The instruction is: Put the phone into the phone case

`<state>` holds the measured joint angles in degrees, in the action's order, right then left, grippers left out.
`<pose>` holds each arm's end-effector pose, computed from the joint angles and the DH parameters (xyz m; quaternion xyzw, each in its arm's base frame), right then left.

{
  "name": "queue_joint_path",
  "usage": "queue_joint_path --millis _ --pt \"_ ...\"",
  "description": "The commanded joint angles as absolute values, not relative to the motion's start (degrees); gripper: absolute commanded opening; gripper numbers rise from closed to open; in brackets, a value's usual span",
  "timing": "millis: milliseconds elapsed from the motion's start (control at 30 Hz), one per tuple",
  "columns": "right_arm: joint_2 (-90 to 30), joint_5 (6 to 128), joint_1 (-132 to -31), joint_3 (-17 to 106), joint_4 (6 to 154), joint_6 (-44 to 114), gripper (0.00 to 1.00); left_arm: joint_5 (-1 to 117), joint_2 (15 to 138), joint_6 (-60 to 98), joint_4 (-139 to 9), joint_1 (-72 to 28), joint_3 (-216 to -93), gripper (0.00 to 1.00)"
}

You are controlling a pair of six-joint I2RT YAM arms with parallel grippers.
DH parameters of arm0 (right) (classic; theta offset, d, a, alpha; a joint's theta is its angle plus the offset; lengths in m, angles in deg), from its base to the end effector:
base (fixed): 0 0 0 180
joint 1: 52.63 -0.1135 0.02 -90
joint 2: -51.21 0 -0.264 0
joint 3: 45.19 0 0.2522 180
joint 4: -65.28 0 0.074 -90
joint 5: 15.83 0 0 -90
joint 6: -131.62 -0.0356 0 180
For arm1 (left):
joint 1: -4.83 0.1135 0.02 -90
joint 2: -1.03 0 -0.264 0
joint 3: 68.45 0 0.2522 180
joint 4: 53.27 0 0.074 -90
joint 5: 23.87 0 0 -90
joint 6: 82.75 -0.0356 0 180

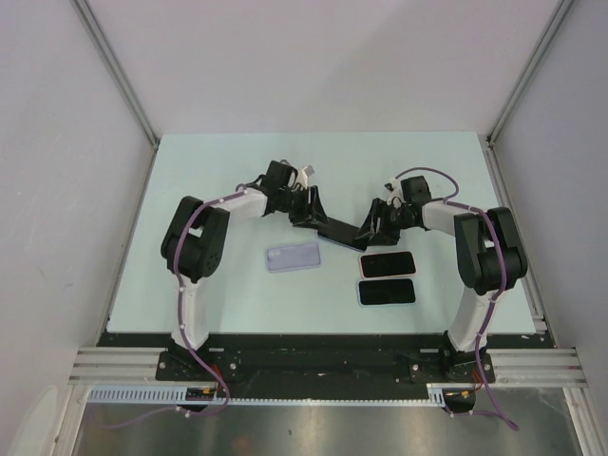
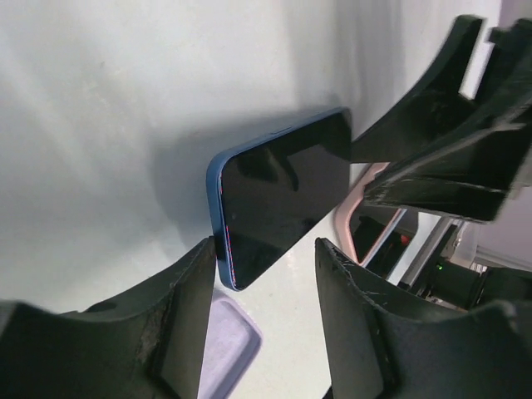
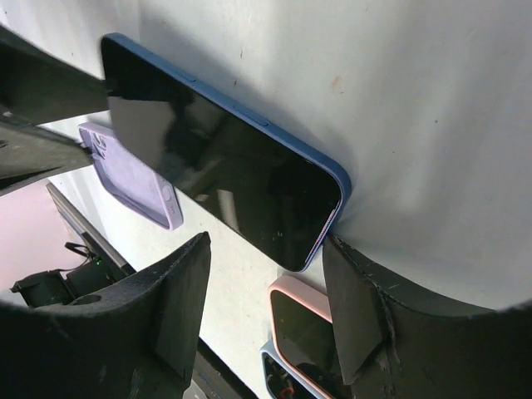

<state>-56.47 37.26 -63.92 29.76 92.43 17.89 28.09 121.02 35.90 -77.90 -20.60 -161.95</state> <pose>0.3525 0.0922 0.1400 0.0175 0.9195 0.3657 0.1431 0.3895 -0.2095 0.1502 0.0834 0.8942 -0.4168 0.1405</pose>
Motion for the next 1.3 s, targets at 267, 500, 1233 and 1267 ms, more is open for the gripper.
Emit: queue_joint_path --millis 267,500,1233,1267 --pt "-57.9 38.5 -64.9 30.1 92.7 20.3 0.61 25.5 115.1 37.8 -75.9 -26.0 -168.0 0.45" --pt "-57.3 38.9 -64.6 30.1 93.6 21.1 0.61 27.1 120.0 37.4 -75.9 -26.1 -168.9 0.34" --pt "-49.8 38.1 -64.0 30.1 95.2 21.1 0.78 45.4 105.2 29.0 -76.2 -26.5 -162.3 0.00" --pt "-48.0 38.2 -64.0 30.1 95.2 21.1 0.81 46.2 104.1 28.4 -76.3 -26.5 -161.8 0.00"
